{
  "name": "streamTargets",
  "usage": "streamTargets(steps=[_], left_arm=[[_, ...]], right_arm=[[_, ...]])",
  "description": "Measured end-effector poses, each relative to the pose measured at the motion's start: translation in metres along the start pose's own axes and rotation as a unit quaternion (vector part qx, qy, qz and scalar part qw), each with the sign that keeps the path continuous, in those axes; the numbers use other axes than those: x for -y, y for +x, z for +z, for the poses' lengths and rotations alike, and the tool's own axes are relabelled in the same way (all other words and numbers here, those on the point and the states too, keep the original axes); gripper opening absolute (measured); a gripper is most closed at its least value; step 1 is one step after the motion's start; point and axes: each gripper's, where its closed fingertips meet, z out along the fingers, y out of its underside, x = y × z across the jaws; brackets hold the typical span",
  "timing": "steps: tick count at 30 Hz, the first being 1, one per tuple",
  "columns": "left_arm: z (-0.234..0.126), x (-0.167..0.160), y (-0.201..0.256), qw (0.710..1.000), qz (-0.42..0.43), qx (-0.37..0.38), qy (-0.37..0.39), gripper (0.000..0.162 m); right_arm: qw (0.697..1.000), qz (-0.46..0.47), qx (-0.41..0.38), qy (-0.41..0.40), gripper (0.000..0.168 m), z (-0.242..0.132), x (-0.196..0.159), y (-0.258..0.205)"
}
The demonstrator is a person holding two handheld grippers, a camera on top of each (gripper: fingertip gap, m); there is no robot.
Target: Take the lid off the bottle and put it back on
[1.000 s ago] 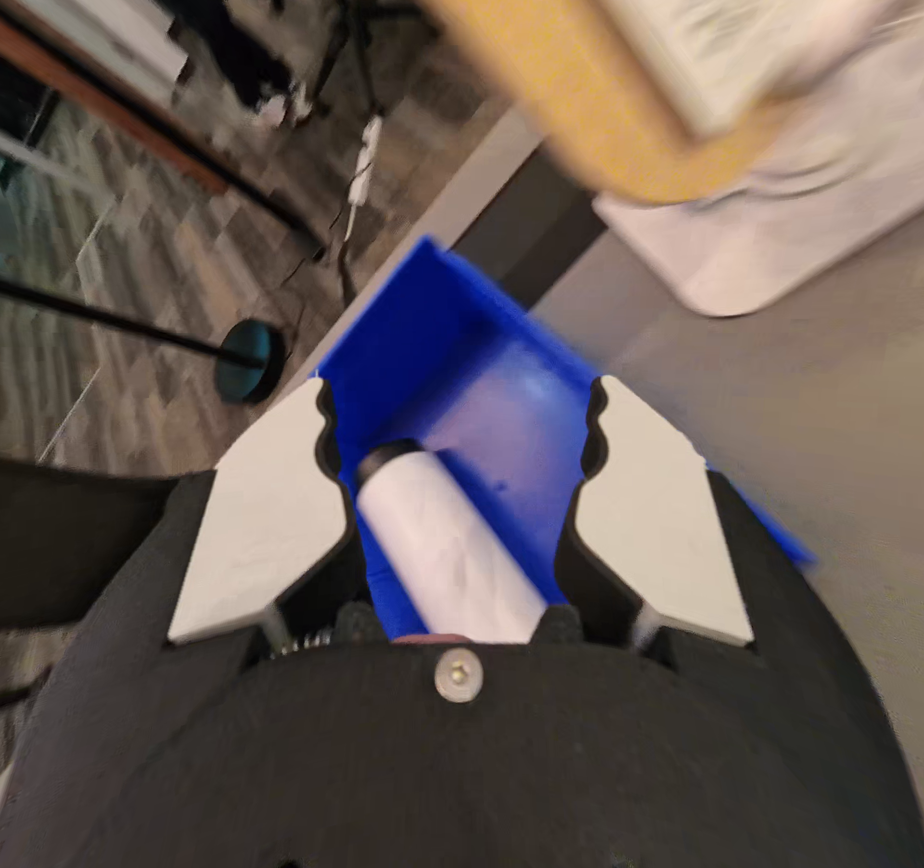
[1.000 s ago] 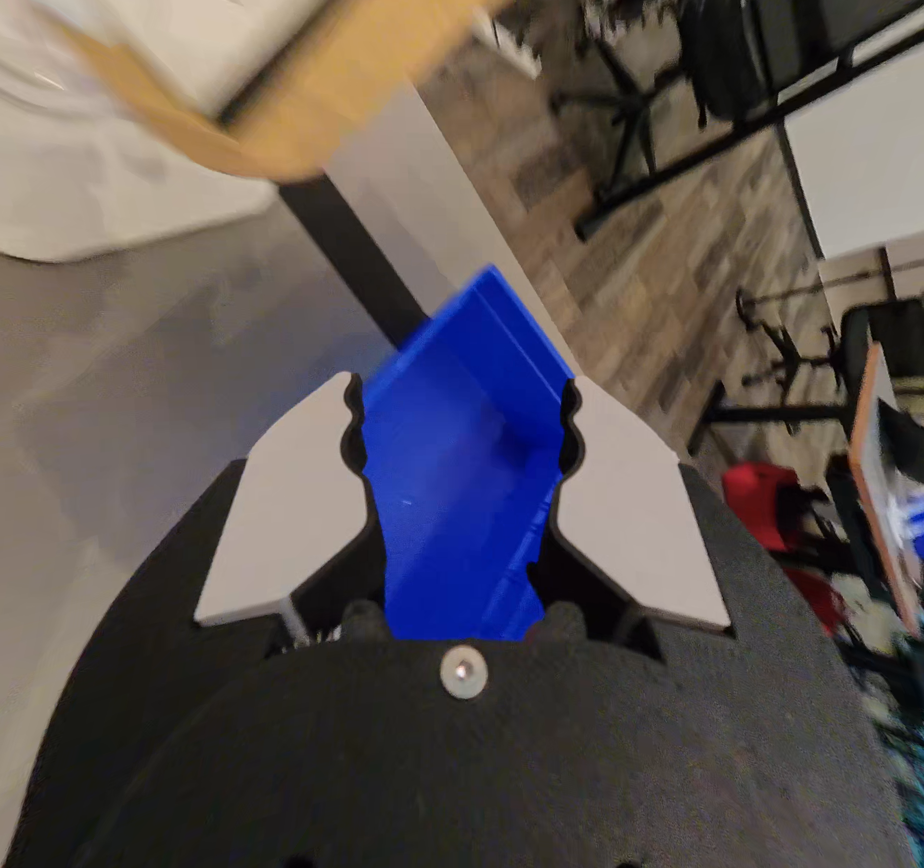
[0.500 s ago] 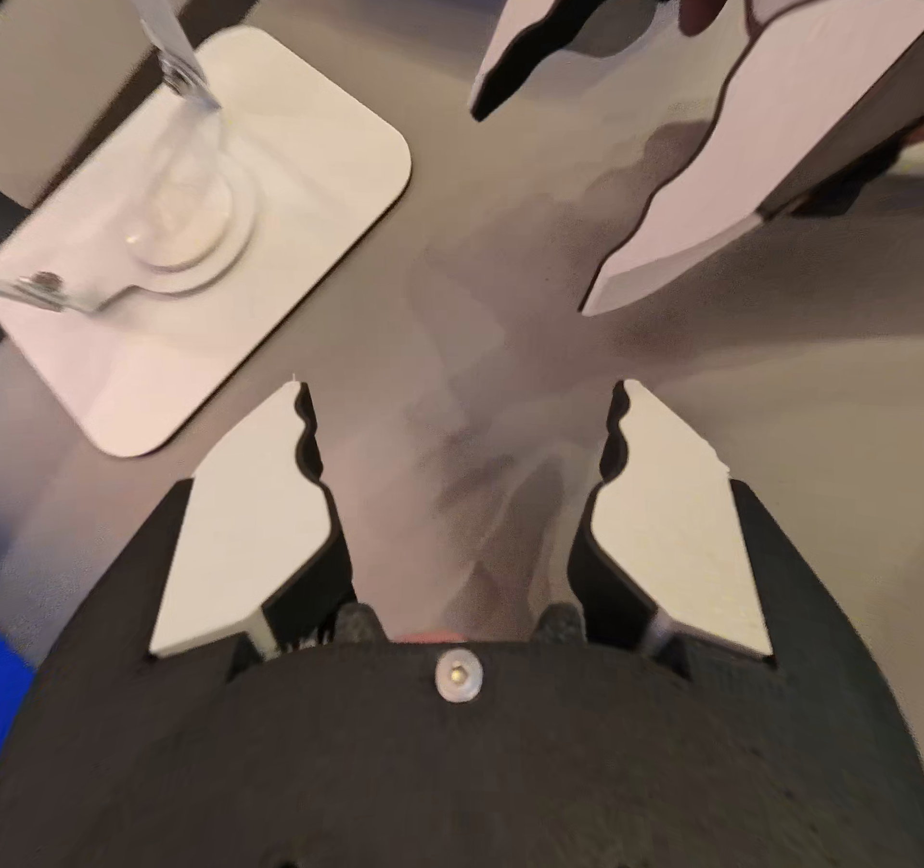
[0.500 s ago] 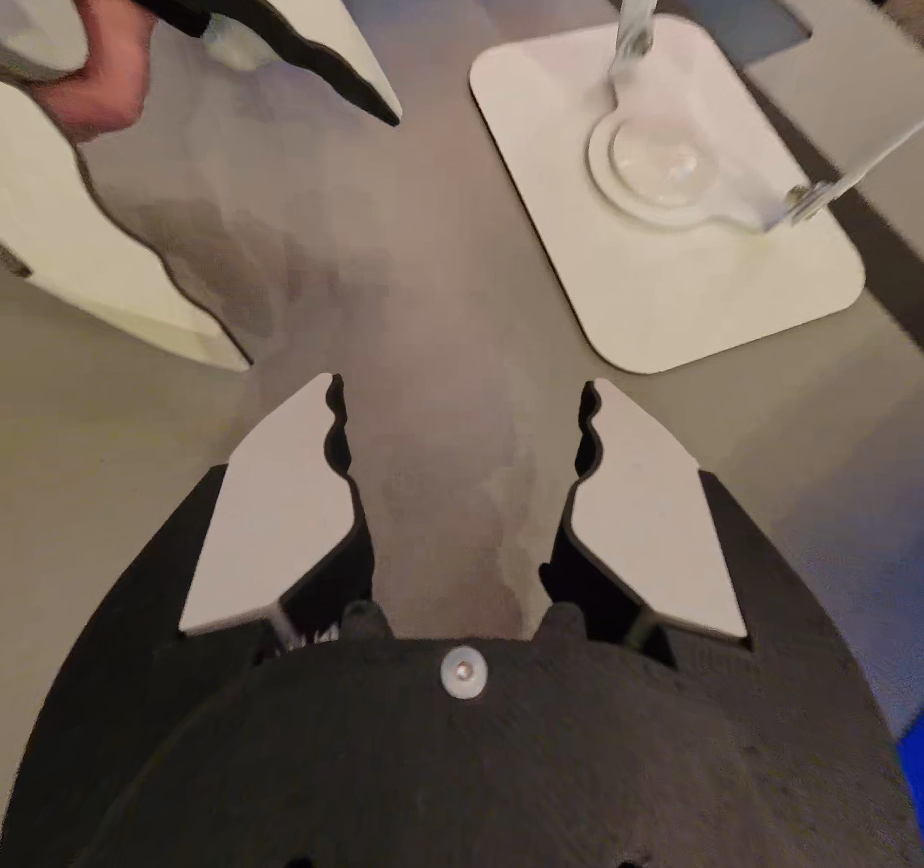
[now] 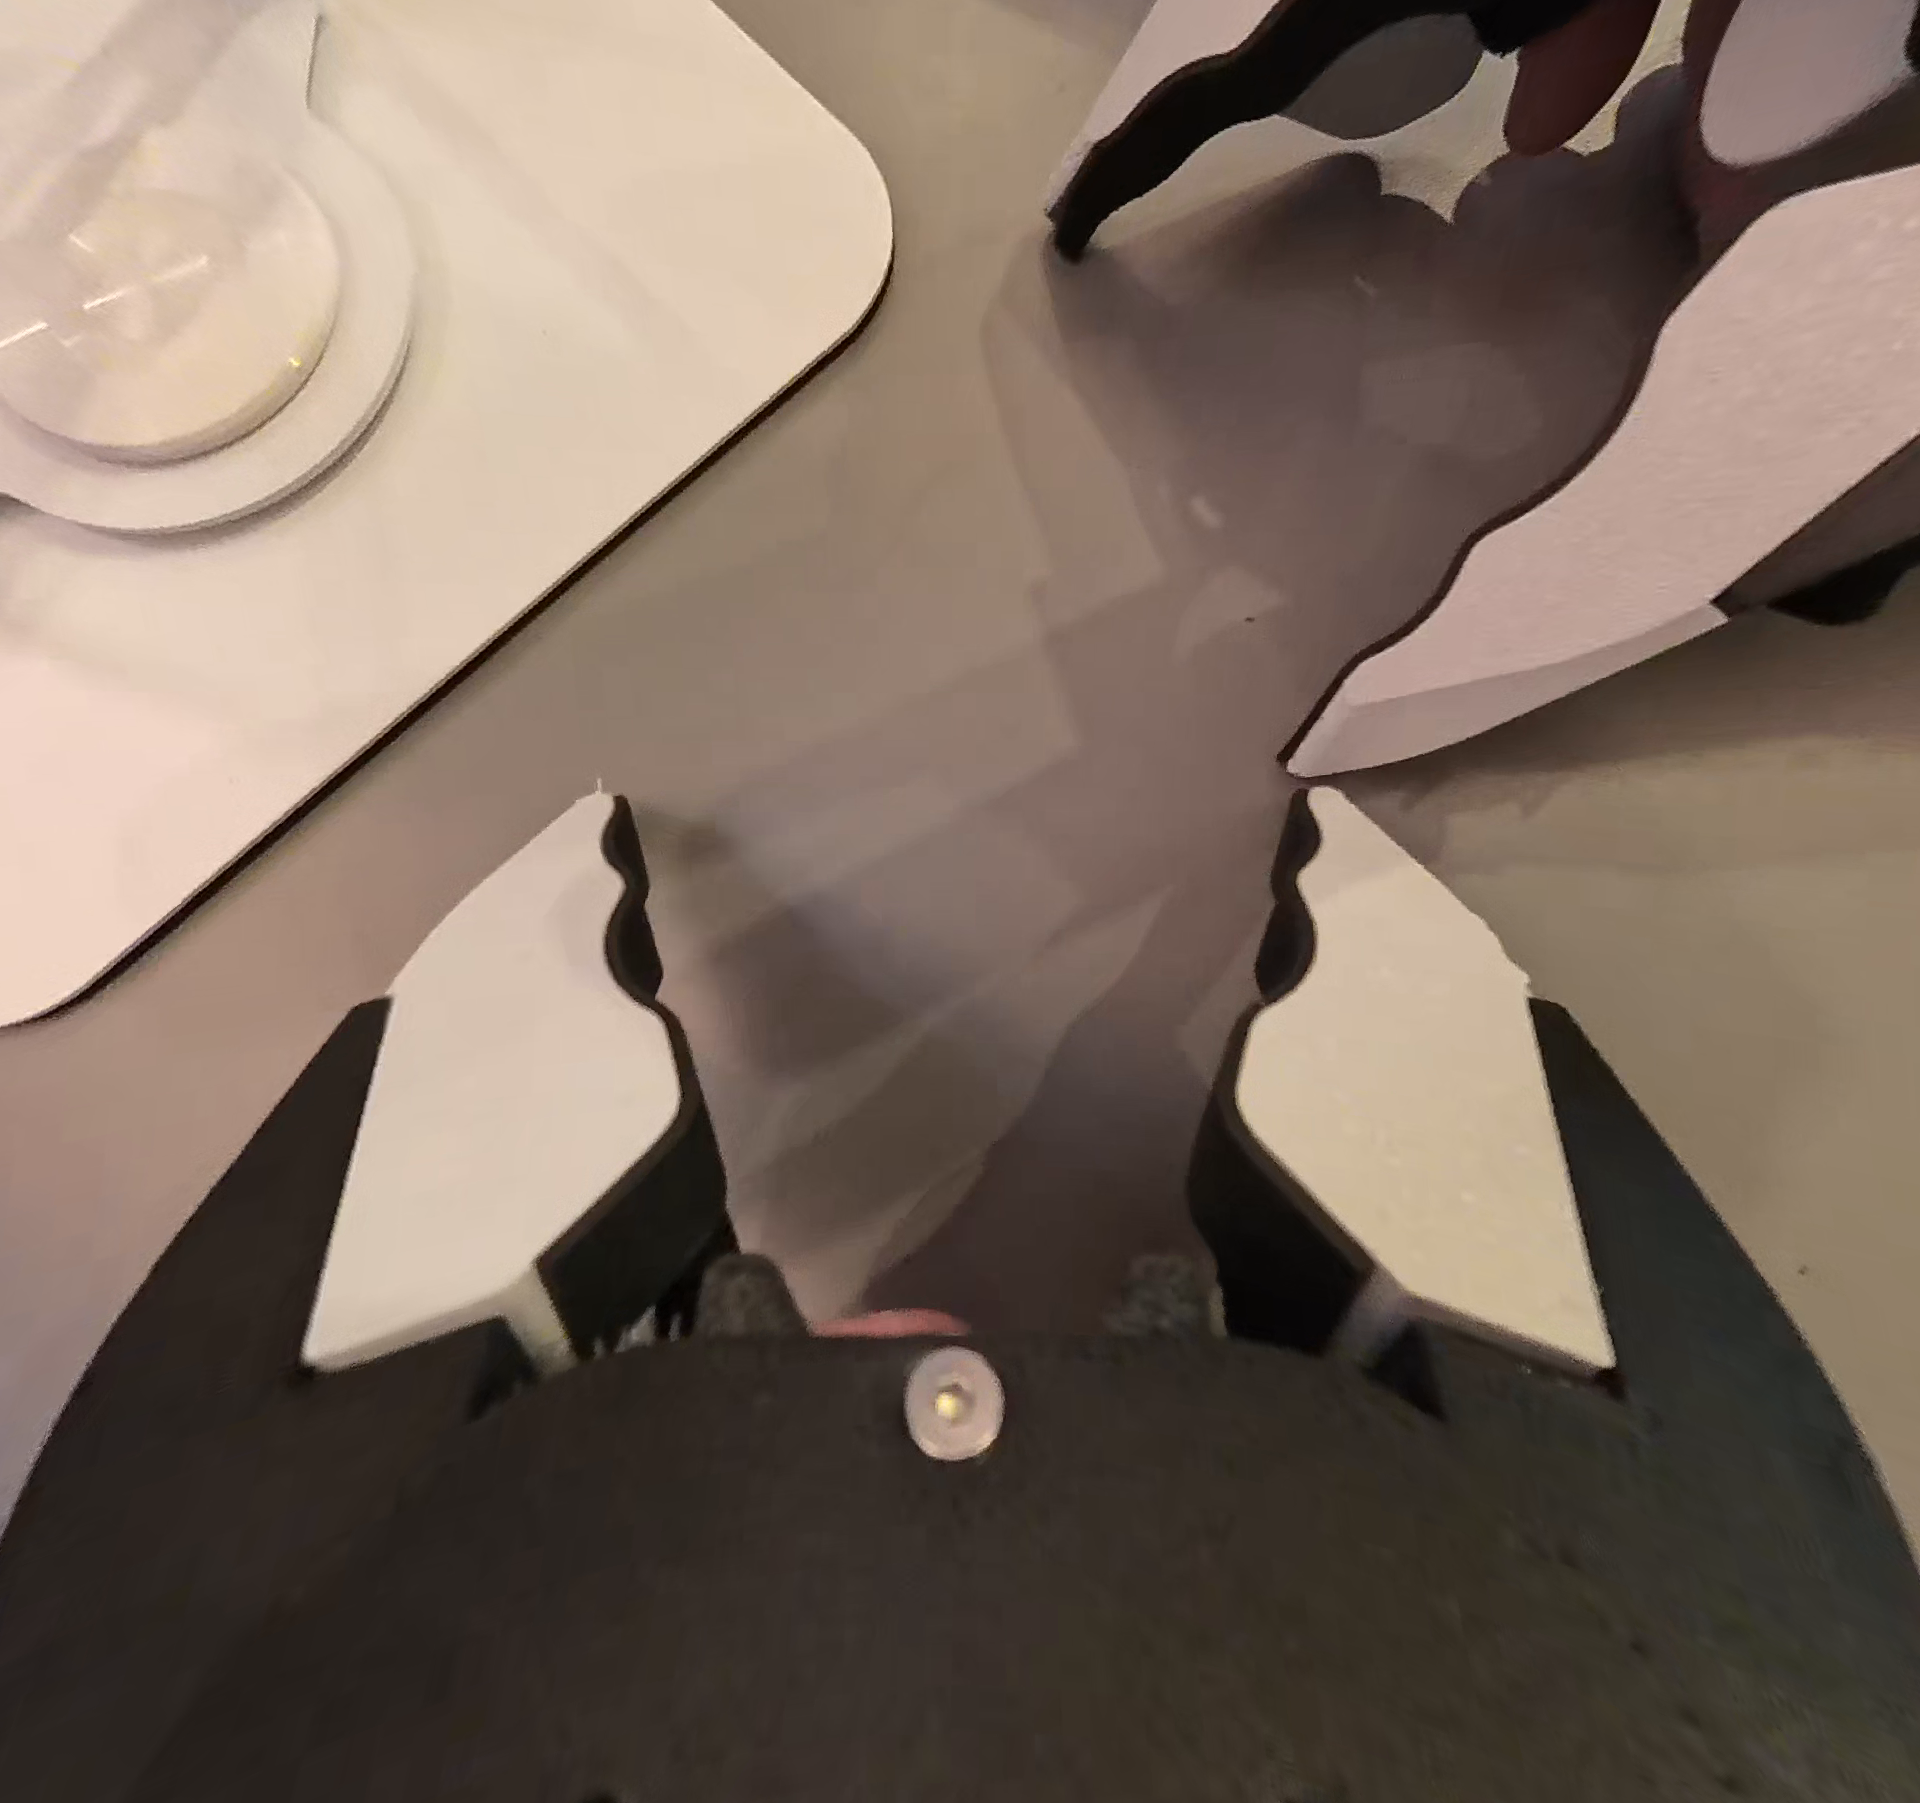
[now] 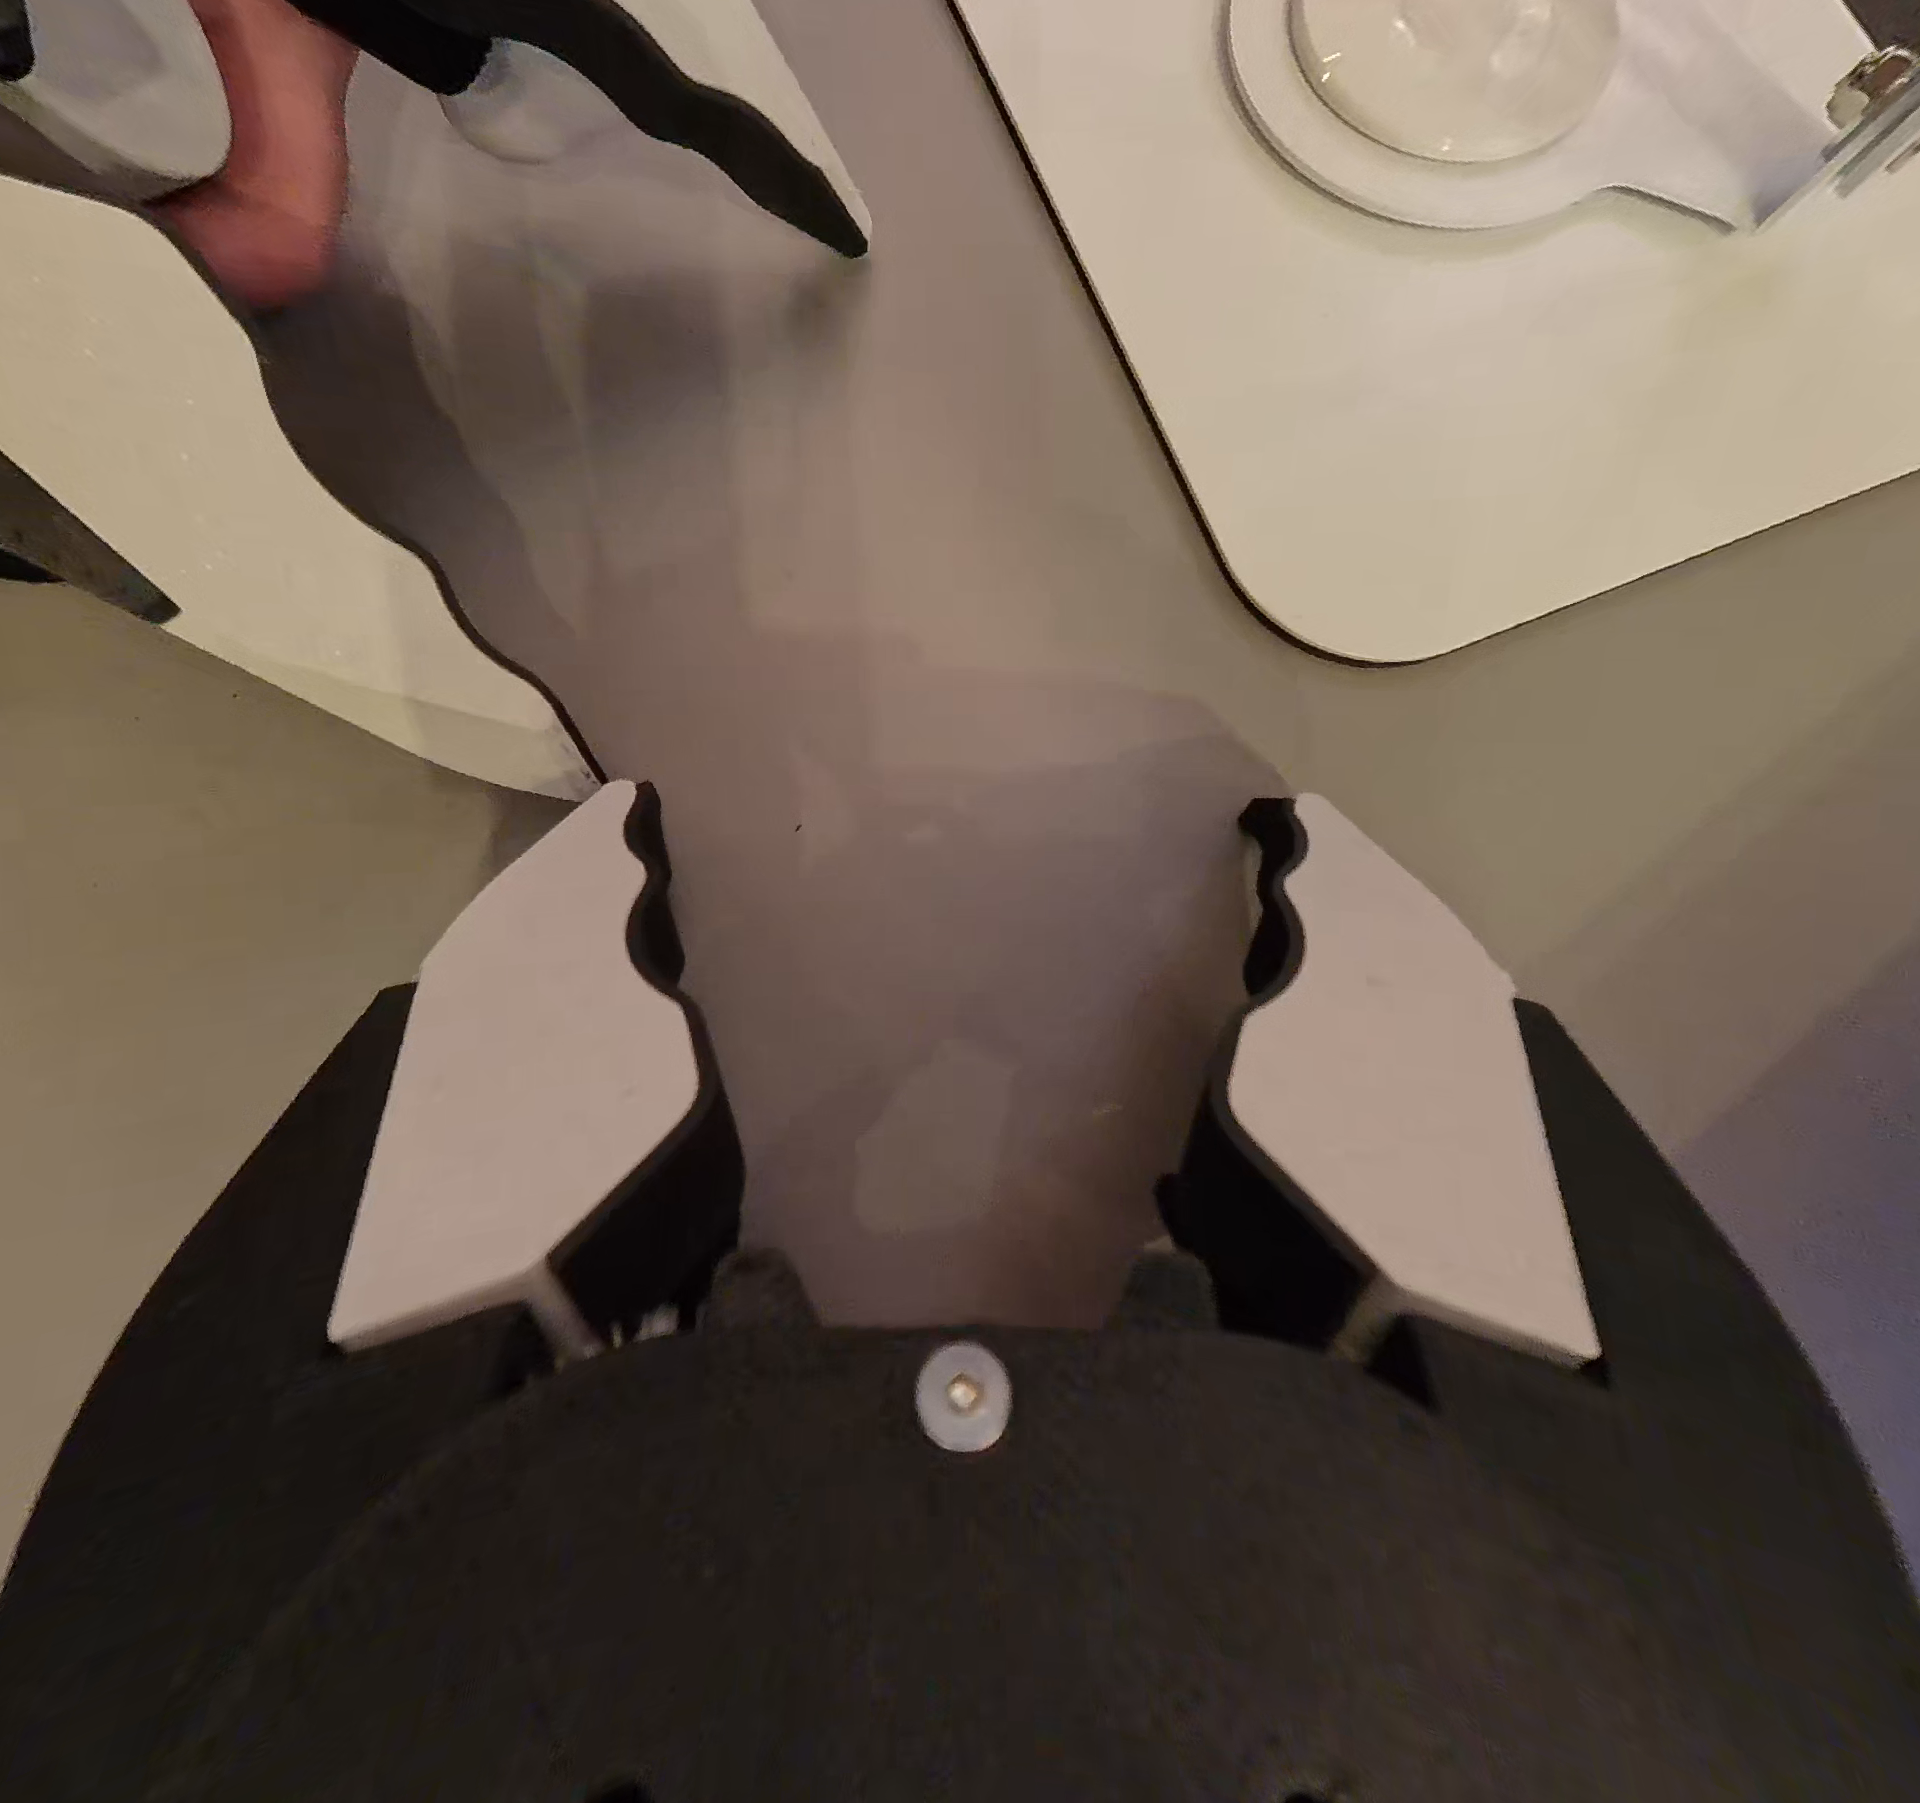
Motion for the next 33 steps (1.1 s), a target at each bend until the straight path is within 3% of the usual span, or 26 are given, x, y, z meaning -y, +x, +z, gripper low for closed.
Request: streamTargets(steps=[12, 14, 17, 21, 24, 28, 33], left_arm=[[-0.01, -0.005, 0.013, 0.999, 0.018, -0.047, 0.004, 0.101], [-0.034, -0.005, 0.025, 0.995, 0.022, -0.099, 0.012, 0.095], [-0.095, 0.007, 0.013, 0.994, 0.016, -0.09, 0.052, 0.093], [-0.194, 0.01, -0.076, 0.99, -0.024, 0.098, 0.101, 0.092], [-0.235, -0.026, -0.159, 0.971, -0.07, 0.226, 0.02, 0.097], [-0.236, -0.089, -0.248, 0.939, -0.136, 0.291, -0.12, 0.107], [-0.215, -0.15, -0.295, 0.903, -0.203, 0.285, -0.249, 0.103]], right_arm=[[1.0, -0.001, 0.0, -0.001, 0.11, 0.0, -0.001, 0.002], [1.0, -0.001, 0.0, -0.001, 0.11, 0.0, -0.001, 0.003], [1.0, -0.002, 0.001, -0.001, 0.11, -0.001, -0.001, 0.003], [1.0, -0.003, 0.001, -0.001, 0.109, -0.001, -0.001, 0.003], [1.0, -0.003, 0.001, 0.0, 0.109, -0.001, -0.001, 0.003], [1.0, -0.004, 0.002, 0.0, 0.109, -0.001, -0.002, 0.003], [1.0, -0.005, 0.003, 0.0, 0.109, -0.001, -0.002, 0.003]])
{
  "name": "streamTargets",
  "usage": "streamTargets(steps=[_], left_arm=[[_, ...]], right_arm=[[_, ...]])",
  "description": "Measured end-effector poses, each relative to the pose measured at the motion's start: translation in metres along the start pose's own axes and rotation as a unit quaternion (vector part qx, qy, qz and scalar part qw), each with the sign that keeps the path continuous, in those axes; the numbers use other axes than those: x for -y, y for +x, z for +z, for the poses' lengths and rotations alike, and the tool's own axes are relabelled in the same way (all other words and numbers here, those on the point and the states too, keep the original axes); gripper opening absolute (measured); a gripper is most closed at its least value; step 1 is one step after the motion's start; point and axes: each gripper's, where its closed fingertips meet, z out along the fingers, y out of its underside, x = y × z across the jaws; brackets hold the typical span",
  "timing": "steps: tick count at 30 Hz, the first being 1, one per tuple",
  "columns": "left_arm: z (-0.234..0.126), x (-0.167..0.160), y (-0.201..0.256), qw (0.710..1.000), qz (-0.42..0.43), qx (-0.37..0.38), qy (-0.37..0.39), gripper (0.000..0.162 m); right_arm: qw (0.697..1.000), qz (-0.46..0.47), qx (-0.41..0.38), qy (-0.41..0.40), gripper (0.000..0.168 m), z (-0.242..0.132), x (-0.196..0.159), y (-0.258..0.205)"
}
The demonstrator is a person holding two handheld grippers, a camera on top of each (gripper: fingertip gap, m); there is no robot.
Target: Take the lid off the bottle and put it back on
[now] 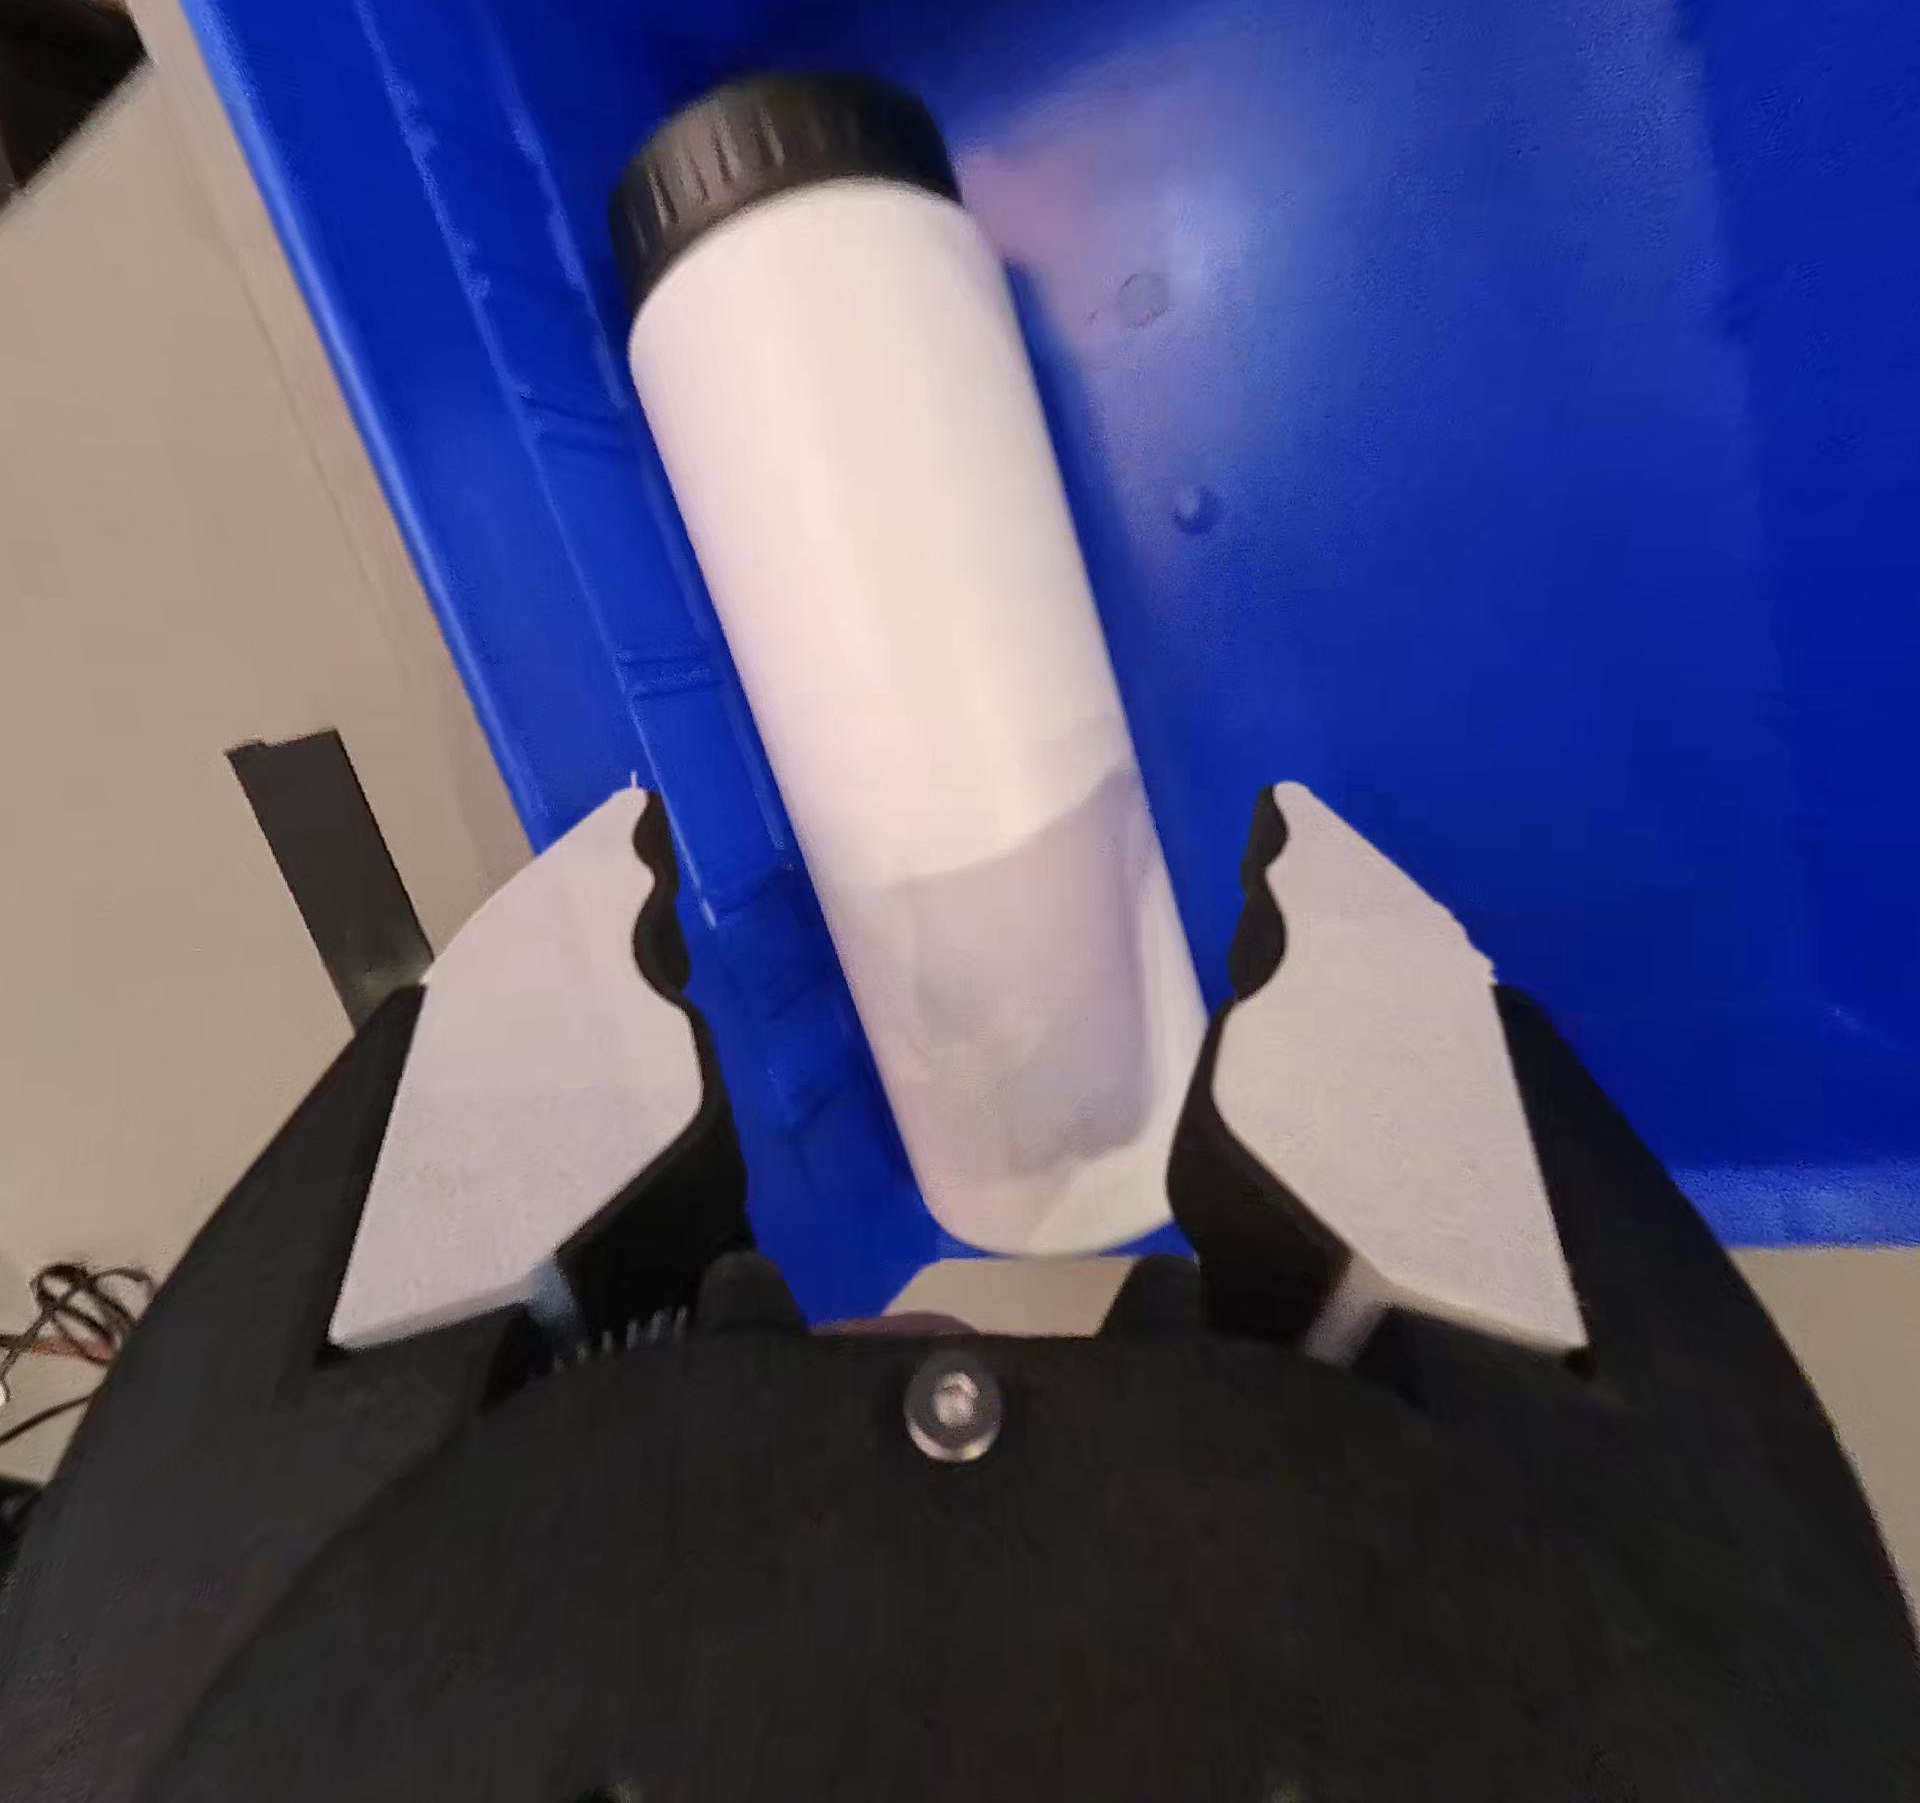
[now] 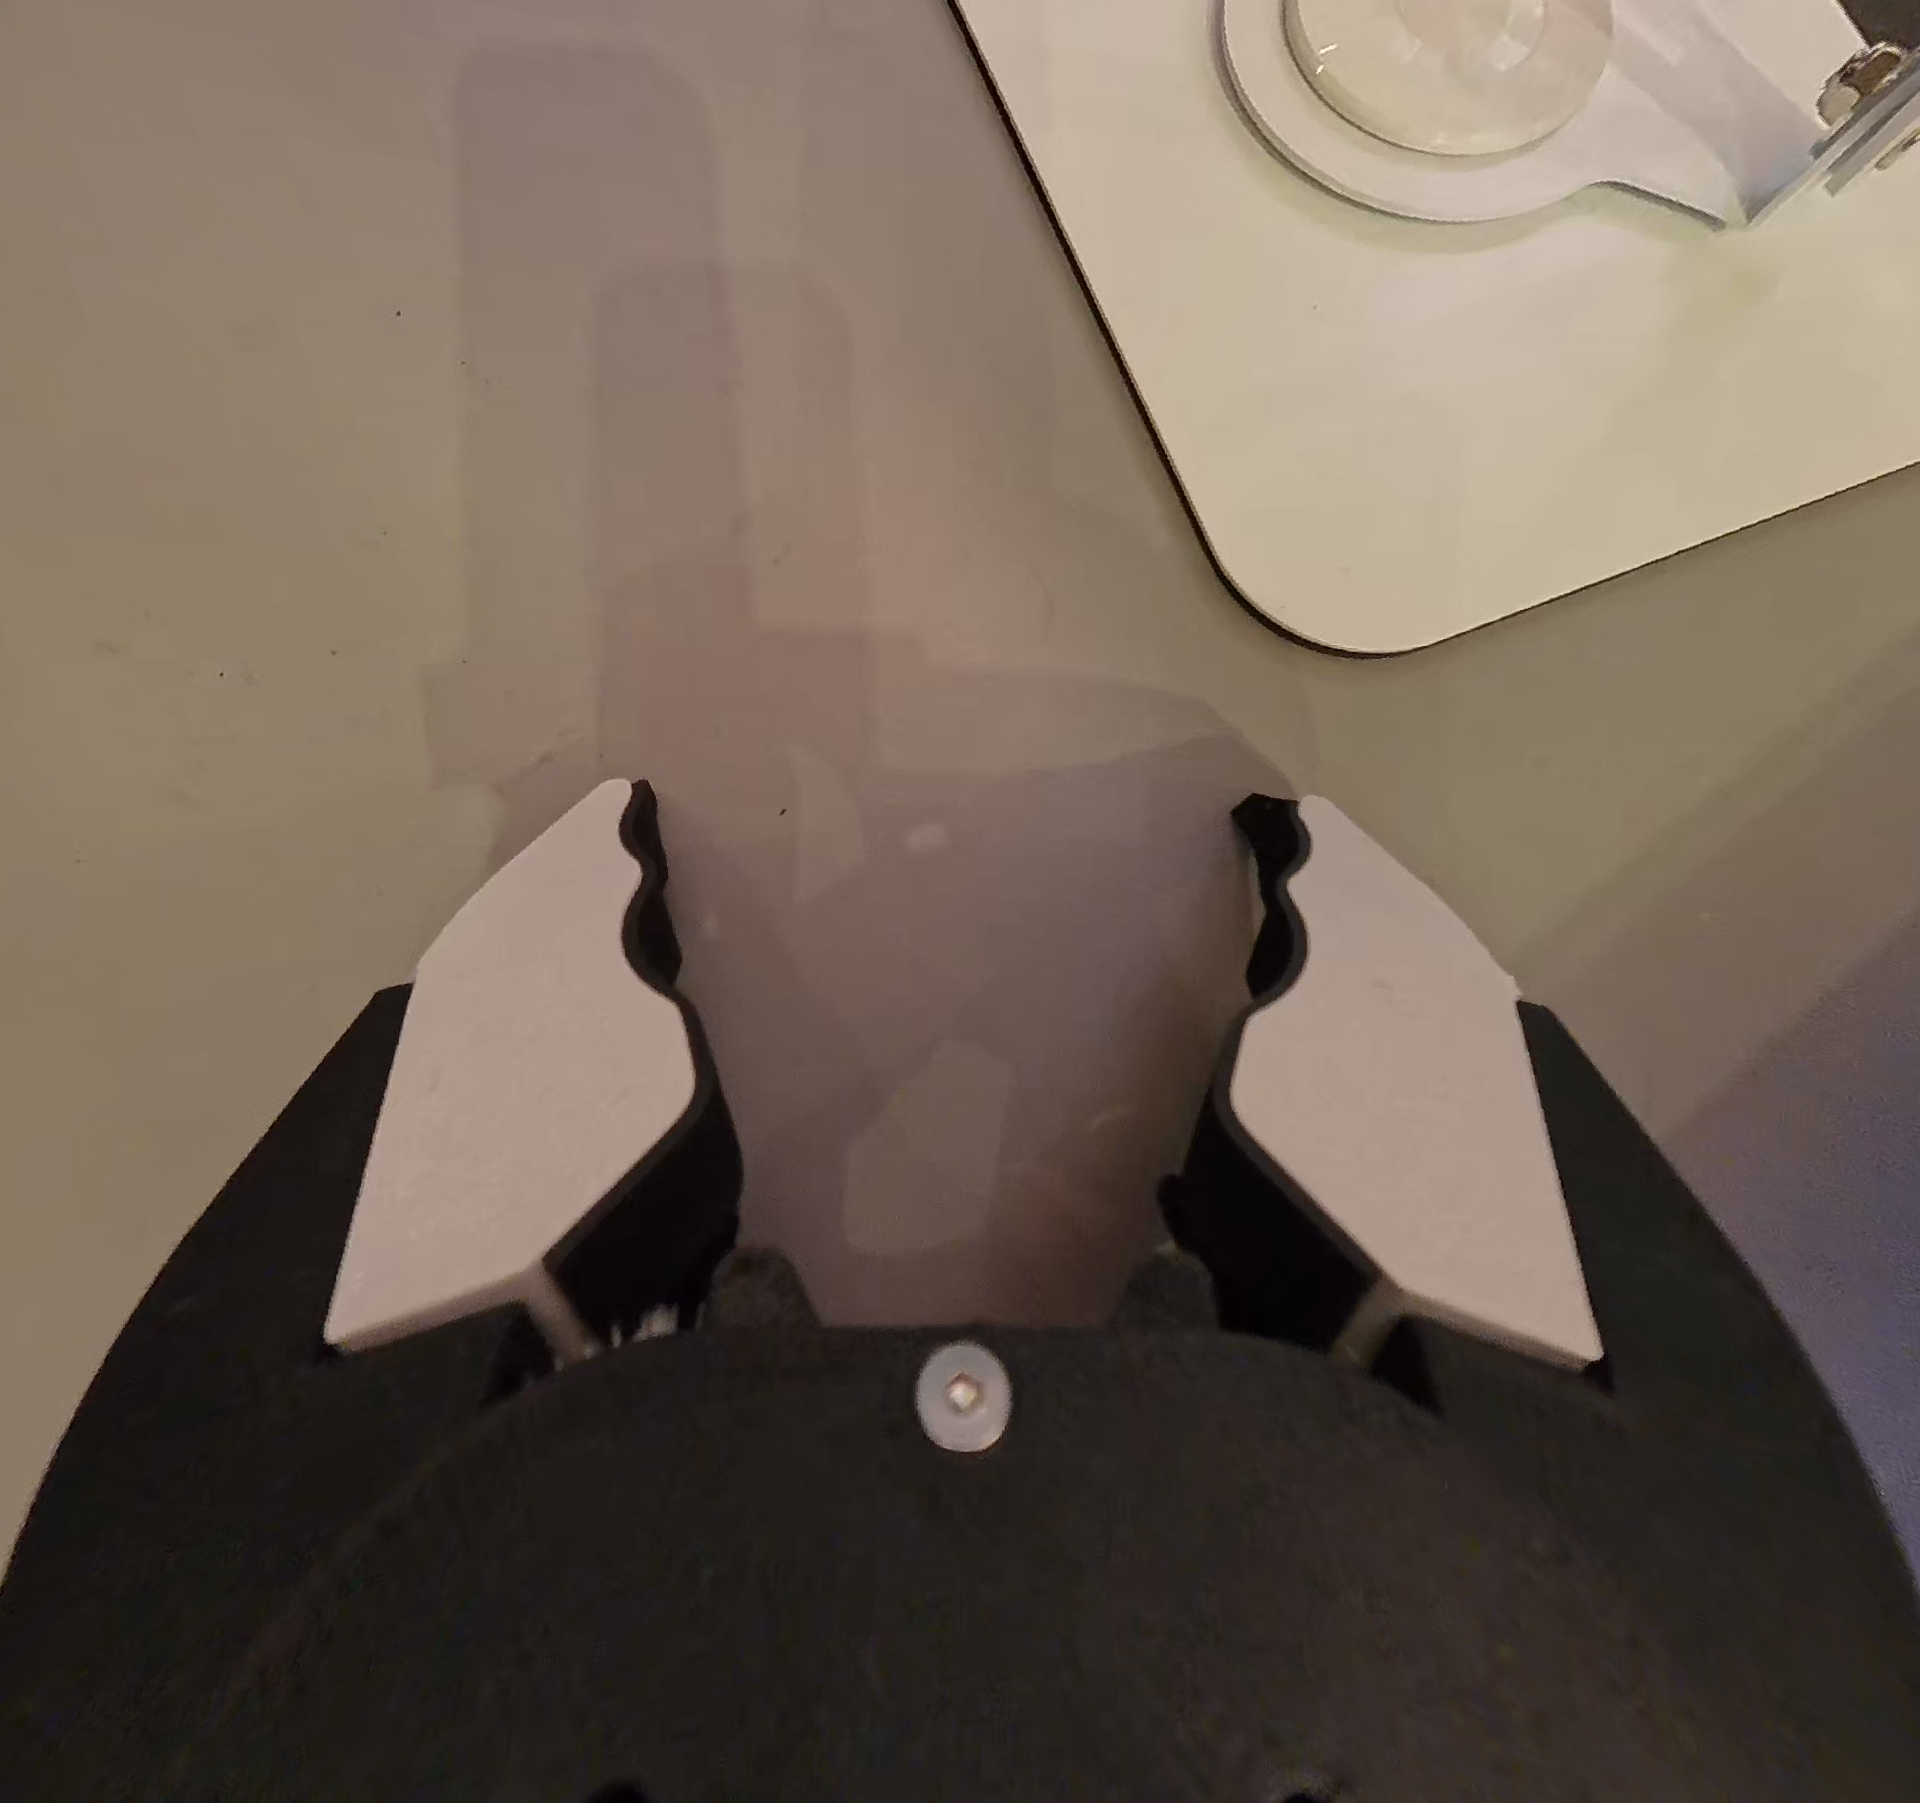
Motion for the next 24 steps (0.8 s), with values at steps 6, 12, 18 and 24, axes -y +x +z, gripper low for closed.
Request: streamTargets(steps=[6, 12, 18, 24], left_arm=[[0.036, -0.001, 0.002, 0.997, 0.027, -0.004, -0.07, 0.094], [0.054, 0.005, 0.015, 0.991, 0.043, -0.043, -0.118, 0.097], [0.035, 0.024, 0.015, 0.998, 0.028, -0.051, -0.018, 0.087], [-0.038, 0.036, 0.011, 0.982, -0.009, -0.055, 0.179, 0.087]], right_arm=[[1.0, 0.0, 0.0, 0.0, 0.109, 0.0, 0.0, 0.0], [1.0, 0.0, 0.001, 0.0, 0.109, 0.0, 0.0, 0.0], [1.0, -0.001, 0.0, 0.0, 0.108, -0.001, 0.0, 0.0], [1.0, 0.006, -0.002, 0.005, 0.098, -0.004, 0.0, 0.001]])
